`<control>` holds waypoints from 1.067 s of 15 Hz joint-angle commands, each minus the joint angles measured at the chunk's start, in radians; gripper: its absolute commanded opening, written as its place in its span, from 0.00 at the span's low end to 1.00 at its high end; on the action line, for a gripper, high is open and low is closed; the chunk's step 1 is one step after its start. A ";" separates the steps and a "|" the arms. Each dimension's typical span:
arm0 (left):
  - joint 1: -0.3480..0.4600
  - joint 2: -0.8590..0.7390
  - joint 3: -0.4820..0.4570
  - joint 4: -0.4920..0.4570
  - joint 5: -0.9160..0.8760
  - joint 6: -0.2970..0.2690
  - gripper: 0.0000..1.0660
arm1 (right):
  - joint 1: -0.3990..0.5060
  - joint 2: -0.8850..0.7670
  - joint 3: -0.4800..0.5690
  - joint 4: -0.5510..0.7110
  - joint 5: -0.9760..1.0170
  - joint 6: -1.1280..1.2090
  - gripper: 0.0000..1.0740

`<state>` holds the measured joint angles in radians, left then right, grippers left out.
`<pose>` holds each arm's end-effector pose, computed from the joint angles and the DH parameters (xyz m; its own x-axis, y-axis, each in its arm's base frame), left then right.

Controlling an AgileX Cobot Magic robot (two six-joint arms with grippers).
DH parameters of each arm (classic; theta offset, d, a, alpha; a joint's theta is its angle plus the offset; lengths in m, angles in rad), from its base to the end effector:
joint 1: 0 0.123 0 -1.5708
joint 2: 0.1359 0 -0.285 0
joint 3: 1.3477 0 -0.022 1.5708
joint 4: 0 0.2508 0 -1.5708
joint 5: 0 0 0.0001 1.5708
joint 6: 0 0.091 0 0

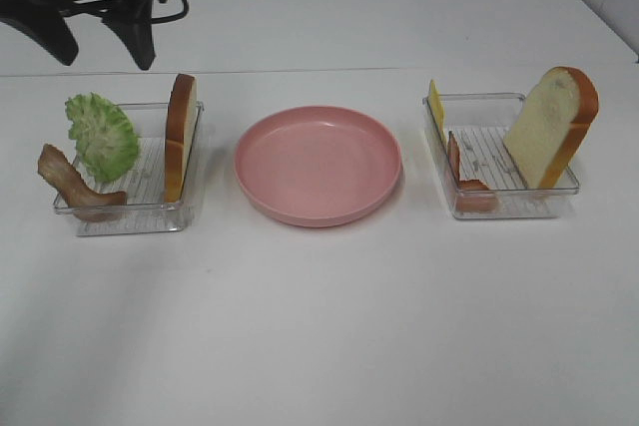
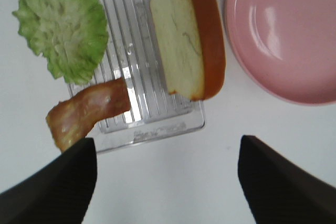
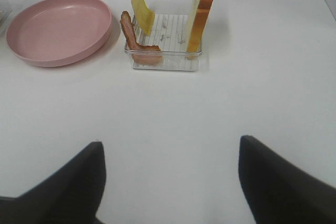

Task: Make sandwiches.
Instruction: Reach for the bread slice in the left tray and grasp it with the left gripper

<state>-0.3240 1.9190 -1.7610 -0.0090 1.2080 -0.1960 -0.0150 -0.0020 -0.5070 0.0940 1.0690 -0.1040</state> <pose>0.3889 -0.1314 0.2923 -0.9533 0.1114 -0.2806 0.1347 0.9888 -0.0649 -0.0064 0.0076 0.2788 -0.4495 -0.0517 -0.8918 -0.0849 0.9963 -0.0150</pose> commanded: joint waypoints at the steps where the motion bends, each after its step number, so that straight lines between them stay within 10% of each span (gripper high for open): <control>1: -0.037 0.097 -0.087 0.020 0.078 -0.034 0.67 | -0.006 -0.016 0.004 0.005 -0.007 -0.011 0.64; 16: -0.052 0.347 -0.191 0.065 -0.028 -0.070 0.63 | -0.006 -0.016 0.004 0.005 -0.007 -0.011 0.64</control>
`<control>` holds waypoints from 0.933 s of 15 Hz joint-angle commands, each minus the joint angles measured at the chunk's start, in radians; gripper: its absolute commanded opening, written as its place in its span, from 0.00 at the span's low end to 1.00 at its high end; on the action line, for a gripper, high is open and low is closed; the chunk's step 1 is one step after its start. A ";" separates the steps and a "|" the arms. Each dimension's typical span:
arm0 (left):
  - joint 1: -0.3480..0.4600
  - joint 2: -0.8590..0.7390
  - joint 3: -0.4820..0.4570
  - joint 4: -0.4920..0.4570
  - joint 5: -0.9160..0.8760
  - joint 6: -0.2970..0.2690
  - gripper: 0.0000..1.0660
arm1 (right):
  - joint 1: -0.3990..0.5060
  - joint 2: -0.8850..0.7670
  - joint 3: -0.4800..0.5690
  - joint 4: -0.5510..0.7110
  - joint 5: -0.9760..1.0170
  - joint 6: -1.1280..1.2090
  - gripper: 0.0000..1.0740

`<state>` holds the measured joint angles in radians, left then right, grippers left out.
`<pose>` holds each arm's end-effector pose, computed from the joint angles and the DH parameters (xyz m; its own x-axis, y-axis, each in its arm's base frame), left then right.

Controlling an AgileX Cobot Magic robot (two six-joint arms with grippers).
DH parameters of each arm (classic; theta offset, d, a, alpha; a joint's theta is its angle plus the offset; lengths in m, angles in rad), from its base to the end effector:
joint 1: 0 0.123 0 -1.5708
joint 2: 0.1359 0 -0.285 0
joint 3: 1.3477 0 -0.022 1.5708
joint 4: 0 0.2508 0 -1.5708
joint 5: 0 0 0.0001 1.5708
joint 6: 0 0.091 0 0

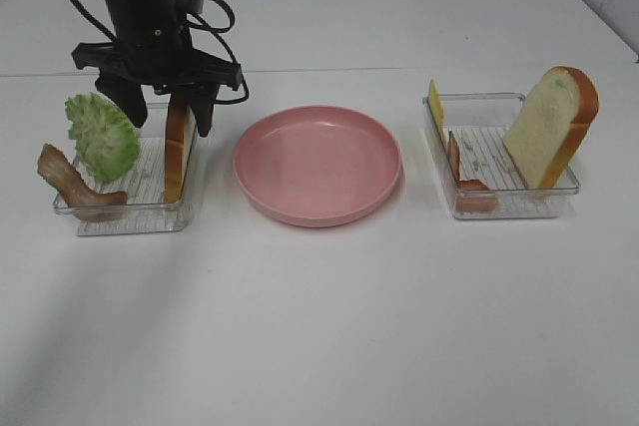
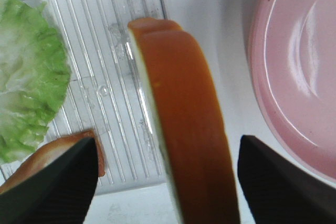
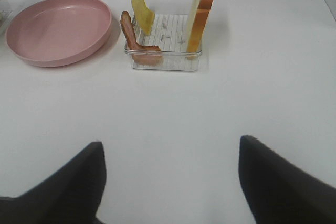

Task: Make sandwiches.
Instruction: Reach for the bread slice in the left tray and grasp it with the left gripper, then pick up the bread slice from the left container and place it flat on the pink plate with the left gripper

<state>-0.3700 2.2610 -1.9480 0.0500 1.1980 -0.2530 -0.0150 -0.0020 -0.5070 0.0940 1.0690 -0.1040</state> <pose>0.4418 -0.1668 0.1915 -0.9795 0.1307 -0.1536 0.1306 0.9914 0.0106 -0.0064 0.0076 0.2788 -0.4495 -0.0517 -0.8918 -0.0849 0.9963 -0.0150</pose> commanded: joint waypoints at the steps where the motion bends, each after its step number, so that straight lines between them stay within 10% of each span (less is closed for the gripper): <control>1: -0.006 0.005 -0.004 0.006 -0.033 -0.020 0.56 | -0.006 -0.016 0.004 0.005 -0.007 -0.011 0.64; 8: -0.006 0.005 -0.004 0.006 -0.062 -0.018 0.00 | -0.006 -0.016 0.004 0.005 -0.007 -0.011 0.64; 14: -0.006 -0.063 -0.004 0.006 0.020 -0.010 0.00 | -0.006 -0.016 0.004 0.005 -0.007 -0.011 0.64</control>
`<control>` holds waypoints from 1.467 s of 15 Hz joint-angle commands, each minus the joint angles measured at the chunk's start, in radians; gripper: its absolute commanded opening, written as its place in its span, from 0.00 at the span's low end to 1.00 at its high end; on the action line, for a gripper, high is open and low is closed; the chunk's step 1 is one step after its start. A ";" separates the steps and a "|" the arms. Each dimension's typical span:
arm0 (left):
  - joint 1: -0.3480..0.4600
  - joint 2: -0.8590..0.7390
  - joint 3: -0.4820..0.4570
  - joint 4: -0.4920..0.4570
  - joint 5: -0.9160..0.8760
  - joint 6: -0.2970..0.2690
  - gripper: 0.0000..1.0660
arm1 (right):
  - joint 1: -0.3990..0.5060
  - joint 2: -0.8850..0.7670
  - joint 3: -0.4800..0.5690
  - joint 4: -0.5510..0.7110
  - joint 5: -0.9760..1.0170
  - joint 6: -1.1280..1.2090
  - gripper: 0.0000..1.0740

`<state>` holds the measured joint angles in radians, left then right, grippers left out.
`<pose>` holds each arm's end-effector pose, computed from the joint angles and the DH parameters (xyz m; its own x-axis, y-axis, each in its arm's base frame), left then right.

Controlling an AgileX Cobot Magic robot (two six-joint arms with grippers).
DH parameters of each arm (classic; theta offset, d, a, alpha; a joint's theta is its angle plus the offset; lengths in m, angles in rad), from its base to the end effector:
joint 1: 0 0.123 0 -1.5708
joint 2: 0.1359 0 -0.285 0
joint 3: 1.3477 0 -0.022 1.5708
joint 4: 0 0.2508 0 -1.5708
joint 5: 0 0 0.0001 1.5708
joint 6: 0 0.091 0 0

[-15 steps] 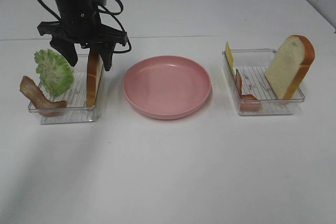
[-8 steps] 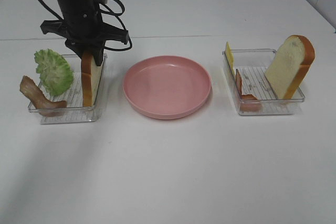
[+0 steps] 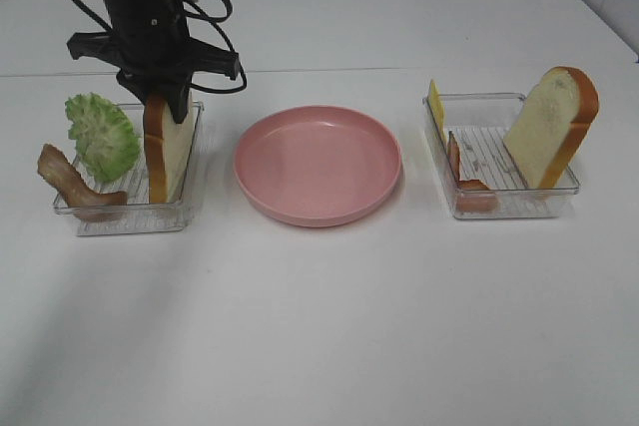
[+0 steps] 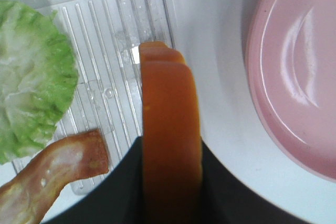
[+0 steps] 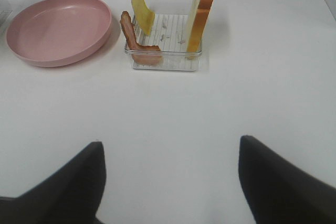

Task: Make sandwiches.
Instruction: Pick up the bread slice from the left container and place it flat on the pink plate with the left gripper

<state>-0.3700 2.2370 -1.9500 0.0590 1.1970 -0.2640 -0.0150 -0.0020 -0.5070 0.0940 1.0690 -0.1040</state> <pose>0.4407 -0.1656 0.2034 -0.9759 0.1214 -0.1816 0.1215 0.9925 0.0108 -0.0064 0.0076 0.2788 -0.4495 -0.0517 -0.8918 -0.0849 0.9963 -0.0150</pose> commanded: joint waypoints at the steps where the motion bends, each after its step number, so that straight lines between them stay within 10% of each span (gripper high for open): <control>1: -0.006 -0.061 -0.002 -0.003 0.027 0.013 0.00 | -0.006 -0.016 0.004 0.005 -0.007 -0.011 0.64; 5: 0.021 -0.148 -0.002 -0.067 0.039 0.014 0.00 | -0.006 -0.016 0.004 0.005 -0.007 -0.011 0.64; 14: 0.119 -0.007 -0.002 -0.878 -0.139 0.402 0.00 | -0.006 -0.016 0.004 0.004 -0.007 -0.011 0.64; 22: 0.110 0.190 -0.002 -1.118 -0.249 0.418 0.00 | -0.006 -0.016 0.004 0.004 -0.007 -0.011 0.64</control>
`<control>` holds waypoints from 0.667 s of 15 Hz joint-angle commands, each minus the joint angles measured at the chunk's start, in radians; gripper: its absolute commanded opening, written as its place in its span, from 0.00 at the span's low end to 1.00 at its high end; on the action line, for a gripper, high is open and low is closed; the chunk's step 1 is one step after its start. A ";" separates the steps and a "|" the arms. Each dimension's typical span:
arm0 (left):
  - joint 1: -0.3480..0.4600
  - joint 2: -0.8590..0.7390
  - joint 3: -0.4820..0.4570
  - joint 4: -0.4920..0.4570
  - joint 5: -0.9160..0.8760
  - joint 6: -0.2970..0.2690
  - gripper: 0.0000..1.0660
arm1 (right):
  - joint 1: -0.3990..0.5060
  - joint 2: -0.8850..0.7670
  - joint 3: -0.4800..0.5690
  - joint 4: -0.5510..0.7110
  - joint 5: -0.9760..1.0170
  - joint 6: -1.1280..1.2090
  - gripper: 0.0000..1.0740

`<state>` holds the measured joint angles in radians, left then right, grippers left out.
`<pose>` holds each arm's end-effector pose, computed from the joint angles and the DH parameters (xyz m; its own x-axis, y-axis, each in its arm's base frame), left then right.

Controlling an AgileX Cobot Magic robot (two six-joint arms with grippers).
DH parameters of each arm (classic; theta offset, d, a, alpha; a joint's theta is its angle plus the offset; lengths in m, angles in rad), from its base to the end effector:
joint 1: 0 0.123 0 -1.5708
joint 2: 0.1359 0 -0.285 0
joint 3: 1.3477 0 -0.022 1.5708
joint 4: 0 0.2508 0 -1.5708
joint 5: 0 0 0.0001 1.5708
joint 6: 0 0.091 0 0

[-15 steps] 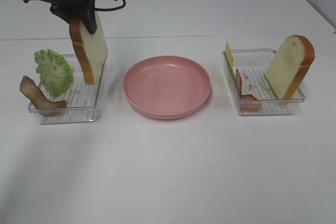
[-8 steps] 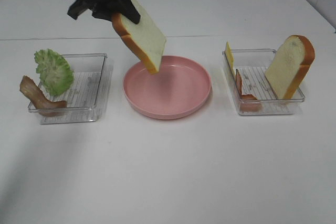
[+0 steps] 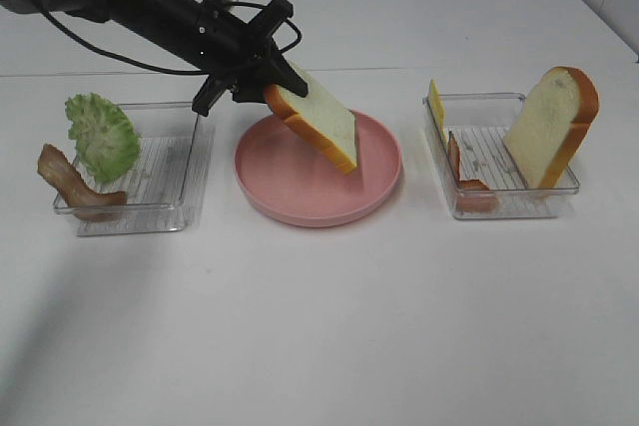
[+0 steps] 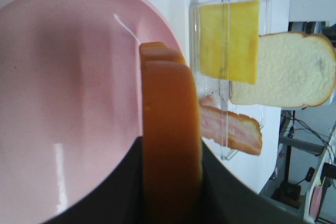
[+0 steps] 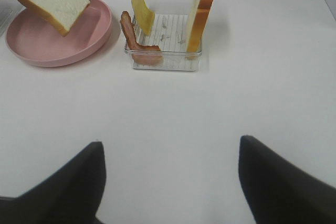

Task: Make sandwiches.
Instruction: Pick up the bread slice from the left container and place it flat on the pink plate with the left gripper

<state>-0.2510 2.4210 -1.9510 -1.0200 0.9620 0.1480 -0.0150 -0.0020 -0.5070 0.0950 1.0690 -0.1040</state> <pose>0.4803 -0.1889 0.1514 -0.9822 -0.1661 -0.0881 -0.0339 0.6172 -0.7860 -0.0064 0.0077 0.2788 -0.4494 -0.0512 -0.8918 -0.0854 0.9962 -0.0142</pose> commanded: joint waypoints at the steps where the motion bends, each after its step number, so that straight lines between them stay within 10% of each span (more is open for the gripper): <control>1: -0.020 0.014 -0.001 -0.042 -0.021 0.021 0.00 | -0.006 -0.016 0.004 0.003 -0.007 -0.011 0.64; 8: -0.050 0.056 -0.001 -0.037 -0.057 0.049 0.01 | -0.006 -0.015 0.004 0.003 -0.007 -0.011 0.64; 10: -0.050 0.056 -0.001 -0.037 -0.057 0.049 0.21 | -0.006 -0.015 0.004 0.003 -0.007 -0.011 0.64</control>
<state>-0.2960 2.4760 -1.9510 -1.0440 0.9100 0.1930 -0.0150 -0.0020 -0.5070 0.0950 1.0690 -0.1040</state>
